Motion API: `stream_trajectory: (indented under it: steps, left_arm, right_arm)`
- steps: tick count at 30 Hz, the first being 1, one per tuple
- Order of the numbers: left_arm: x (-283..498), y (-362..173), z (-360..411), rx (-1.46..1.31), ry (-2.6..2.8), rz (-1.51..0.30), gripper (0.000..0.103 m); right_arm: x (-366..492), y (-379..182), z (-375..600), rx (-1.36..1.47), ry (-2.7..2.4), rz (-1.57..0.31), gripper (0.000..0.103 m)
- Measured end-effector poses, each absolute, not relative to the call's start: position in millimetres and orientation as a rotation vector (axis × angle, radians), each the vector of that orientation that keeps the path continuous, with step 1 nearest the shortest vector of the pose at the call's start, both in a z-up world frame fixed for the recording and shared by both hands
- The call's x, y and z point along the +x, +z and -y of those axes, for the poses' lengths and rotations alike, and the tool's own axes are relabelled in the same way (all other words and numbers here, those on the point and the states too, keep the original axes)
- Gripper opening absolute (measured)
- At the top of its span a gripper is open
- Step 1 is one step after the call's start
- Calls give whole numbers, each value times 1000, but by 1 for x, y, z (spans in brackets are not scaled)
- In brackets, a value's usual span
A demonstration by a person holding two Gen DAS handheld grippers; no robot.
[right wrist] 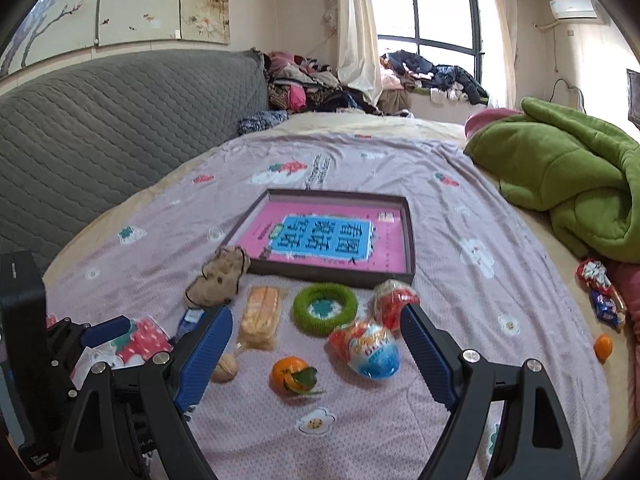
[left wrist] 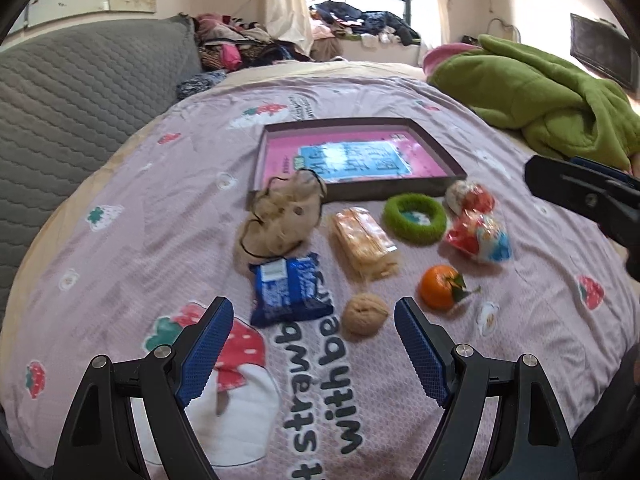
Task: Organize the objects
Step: 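Move both tools toward the walnut and the orange on the bedspread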
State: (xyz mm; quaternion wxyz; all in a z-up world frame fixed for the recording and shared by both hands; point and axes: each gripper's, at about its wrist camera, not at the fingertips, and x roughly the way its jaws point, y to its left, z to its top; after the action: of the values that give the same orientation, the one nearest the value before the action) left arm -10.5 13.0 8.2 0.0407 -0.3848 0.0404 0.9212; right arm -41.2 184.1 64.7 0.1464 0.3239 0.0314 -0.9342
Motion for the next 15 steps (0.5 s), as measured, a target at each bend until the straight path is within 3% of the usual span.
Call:
stream_trajectory:
  steps: [15]
  left_arm:
    - [-8, -24, -19, -1254, 2713, -13, 84]
  right_arm:
    - [-49, 6, -180, 1183, -2584, -118, 80]
